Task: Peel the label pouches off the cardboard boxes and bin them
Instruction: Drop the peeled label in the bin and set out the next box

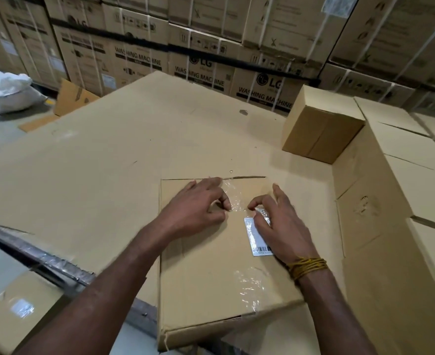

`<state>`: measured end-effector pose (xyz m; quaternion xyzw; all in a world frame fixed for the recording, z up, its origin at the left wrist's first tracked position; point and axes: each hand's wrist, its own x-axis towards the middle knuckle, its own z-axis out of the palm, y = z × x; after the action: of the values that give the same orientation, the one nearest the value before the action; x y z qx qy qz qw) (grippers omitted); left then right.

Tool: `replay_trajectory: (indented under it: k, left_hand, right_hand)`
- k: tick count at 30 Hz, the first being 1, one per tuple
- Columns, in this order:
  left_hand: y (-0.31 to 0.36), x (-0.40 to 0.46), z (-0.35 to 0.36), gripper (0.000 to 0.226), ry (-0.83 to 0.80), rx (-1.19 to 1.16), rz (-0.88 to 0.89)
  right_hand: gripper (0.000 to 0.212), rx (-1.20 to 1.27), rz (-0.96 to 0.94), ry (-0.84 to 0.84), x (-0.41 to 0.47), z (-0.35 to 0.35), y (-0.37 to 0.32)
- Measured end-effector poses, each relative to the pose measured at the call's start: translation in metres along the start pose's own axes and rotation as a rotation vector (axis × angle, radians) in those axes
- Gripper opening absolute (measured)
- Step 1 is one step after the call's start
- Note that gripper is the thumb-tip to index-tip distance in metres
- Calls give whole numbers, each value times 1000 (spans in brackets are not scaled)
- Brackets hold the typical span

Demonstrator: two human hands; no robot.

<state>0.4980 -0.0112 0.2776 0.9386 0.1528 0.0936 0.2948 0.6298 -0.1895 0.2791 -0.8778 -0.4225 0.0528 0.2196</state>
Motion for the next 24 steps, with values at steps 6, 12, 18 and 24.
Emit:
replay_trajectory:
  k: [6,12,18,24]
  left_hand:
    - [4,-2,-2,14,-3,-18,-16]
    - [4,-3,-2,12,-2,-20,-21]
    - [2,-2,-2,13,3,-22,-22]
    - [4,-2,-2,13,16,-28,-29]
  right_hand:
    - [12,-7,7,3,0,1,1]
    - [10,-7,23,-11,-1,-1,0]
    - [15,-7,32,-19,-1,-2,-2]
    - [20,-4,46,-25,0,-2,0]
